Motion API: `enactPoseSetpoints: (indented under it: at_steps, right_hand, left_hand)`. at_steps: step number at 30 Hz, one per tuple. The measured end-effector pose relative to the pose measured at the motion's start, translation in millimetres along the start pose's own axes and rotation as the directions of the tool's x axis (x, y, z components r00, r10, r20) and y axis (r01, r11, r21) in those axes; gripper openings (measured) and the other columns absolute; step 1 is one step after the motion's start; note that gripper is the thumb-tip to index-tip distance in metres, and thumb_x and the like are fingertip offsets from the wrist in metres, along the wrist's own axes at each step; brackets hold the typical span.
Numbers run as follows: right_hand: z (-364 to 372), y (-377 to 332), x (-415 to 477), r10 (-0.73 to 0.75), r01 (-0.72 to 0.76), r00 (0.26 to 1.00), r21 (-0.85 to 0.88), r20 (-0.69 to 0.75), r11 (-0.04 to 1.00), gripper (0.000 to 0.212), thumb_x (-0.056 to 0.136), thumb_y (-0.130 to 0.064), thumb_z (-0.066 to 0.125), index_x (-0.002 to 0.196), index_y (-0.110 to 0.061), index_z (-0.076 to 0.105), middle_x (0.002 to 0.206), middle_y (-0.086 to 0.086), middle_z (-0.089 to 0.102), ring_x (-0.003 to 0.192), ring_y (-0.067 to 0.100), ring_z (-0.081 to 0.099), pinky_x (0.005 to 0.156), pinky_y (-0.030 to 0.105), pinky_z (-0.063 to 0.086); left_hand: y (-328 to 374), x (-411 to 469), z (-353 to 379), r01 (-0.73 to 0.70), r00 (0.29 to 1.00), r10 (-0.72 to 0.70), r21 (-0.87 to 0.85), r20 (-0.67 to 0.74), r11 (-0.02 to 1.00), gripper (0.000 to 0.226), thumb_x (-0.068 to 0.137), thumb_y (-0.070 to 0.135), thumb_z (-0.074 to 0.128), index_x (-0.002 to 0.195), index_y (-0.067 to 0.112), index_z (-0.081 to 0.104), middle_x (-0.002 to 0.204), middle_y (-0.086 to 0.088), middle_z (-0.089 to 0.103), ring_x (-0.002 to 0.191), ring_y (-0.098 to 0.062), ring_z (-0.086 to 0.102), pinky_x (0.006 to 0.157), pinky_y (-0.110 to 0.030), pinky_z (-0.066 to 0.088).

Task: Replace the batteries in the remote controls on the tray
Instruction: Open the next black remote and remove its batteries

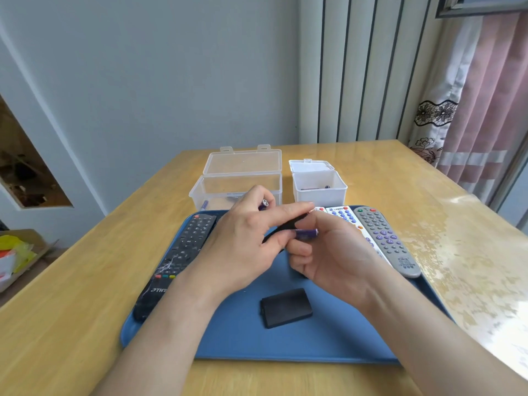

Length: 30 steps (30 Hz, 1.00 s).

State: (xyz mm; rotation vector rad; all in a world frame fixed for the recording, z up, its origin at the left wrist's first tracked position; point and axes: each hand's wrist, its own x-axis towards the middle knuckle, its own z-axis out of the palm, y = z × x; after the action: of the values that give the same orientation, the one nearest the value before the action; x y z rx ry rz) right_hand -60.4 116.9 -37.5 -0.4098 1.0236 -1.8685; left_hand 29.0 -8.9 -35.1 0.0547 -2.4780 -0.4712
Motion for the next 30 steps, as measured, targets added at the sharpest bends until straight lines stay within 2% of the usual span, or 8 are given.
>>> enactPoseSetpoints:
  at_steps: [4, 8, 15, 19, 23, 25, 27, 30]
  right_hand:
    - [0, 0, -1, -0.019, 0.018, 1.0, -0.108, -0.005, 0.994, 0.03, 0.087, 0.011, 0.03, 0.093, -0.001, 0.056, 0.075, 0.01, 0.054, 0.051, 0.013, 0.039, 0.047, 0.021, 0.028]
    - [-3, 2, -2, -0.055, 0.053, 0.998, -0.361, 0.004, 0.931, 0.026, 0.099, 0.005, 0.036, 0.099, 0.001, 0.061, 0.078, 0.013, 0.058, 0.059, 0.015, 0.056, 0.052, 0.019, 0.048]
    - [-7, -7, -4, -0.202, 0.142, 0.979, -0.69, -0.007, 0.71, 0.023, 0.102, -0.012, 0.047, 0.095, -0.013, 0.068, 0.078, 0.006, 0.065, 0.055, 0.013, 0.06, 0.053, 0.019, 0.05]
    - [-9, -8, -1, -0.284, 0.197, 0.959, -0.724, 0.001, 0.661, 0.024, 0.102, -0.013, 0.047, 0.096, -0.017, 0.07, 0.077, 0.008, 0.064, 0.054, 0.012, 0.059, 0.053, 0.019, 0.05]
    - [-14, -6, 5, -0.34, 0.211, 0.94, -0.761, -0.013, 0.614, 0.028, 0.102, -0.01, 0.043, 0.103, -0.017, 0.07, 0.077, 0.01, 0.065, 0.051, 0.011, 0.058, 0.052, 0.022, 0.051]
    - [-17, -3, 8, -0.417, 0.204, 0.909, -0.859, -0.012, 0.47, 0.025, 0.099, -0.009, 0.046, 0.1, -0.008, 0.071, 0.068, 0.015, 0.064, 0.051, 0.011, 0.056, 0.057, 0.033, 0.053]
    - [-18, 5, 10, -0.477, 0.208, 0.873, -0.963, 0.103, 0.172, 0.021, 0.096, -0.014, 0.05, 0.09, -0.004, 0.068, 0.063, 0.015, 0.058, 0.059, 0.015, 0.05, 0.063, 0.039, 0.044]
    - [-13, 22, 12, -0.525, 0.165, 0.811, -0.962, 0.257, -0.217, 0.027, 0.095, -0.024, 0.052, 0.078, -0.007, 0.063, 0.075, 0.006, 0.054, 0.079, 0.023, 0.047, 0.071, 0.037, 0.035]
  left_hand:
    - [-2, 0, 0, 0.071, 0.993, -0.069, -0.012, 0.092, 0.997, 0.049, 0.091, 0.024, 0.063, 0.129, 0.051, 0.051, 0.097, 0.006, 0.048, 0.09, -0.01, 0.051, 0.079, -0.031, 0.047]
    - [-10, -1, 4, 0.15, 0.982, -0.136, -0.111, 0.13, 0.982, 0.048, 0.087, 0.025, 0.068, 0.126, 0.049, 0.056, 0.099, 0.006, 0.058, 0.078, 0.01, 0.049, 0.069, -0.008, 0.035]
    - [-13, -3, 19, 0.083, 0.996, -0.083, -0.002, -0.022, 0.997, 0.037, 0.089, 0.042, 0.052, 0.125, 0.047, 0.052, 0.084, 0.011, 0.057, 0.075, -0.004, 0.053, 0.067, -0.028, 0.047]
    - [-9, -3, 28, 0.118, 0.981, -0.145, -0.195, -0.13, 0.974, 0.03, 0.089, 0.024, 0.067, 0.116, 0.035, 0.068, 0.088, 0.011, 0.053, 0.059, 0.008, 0.045, 0.058, -0.009, 0.03]
    - [-1, 1, 27, 0.186, 0.952, -0.27, -0.431, -0.142, 0.883, 0.025, 0.088, 0.017, 0.068, 0.1, 0.039, 0.068, 0.089, 0.006, 0.06, 0.056, -0.004, 0.043, 0.059, -0.013, 0.038]
    - [3, 4, 20, 0.237, 0.913, -0.397, -0.67, -0.094, 0.704, 0.014, 0.092, 0.012, 0.059, 0.088, 0.023, 0.065, 0.08, 0.004, 0.064, 0.057, -0.009, 0.047, 0.053, -0.015, 0.041]
    - [4, 7, 9, 0.309, 0.853, -0.521, -0.844, 0.042, 0.439, 0.017, 0.096, 0.009, 0.046, 0.083, 0.012, 0.055, 0.065, -0.002, 0.061, 0.045, -0.01, 0.031, 0.038, -0.017, 0.024]
    - [-5, 7, -2, 0.417, 0.804, -0.562, -0.858, 0.194, 0.3, 0.022, 0.097, 0.009, 0.037, 0.098, 0.007, 0.058, 0.055, -0.005, 0.053, 0.041, -0.01, 0.023, 0.038, -0.019, 0.012]
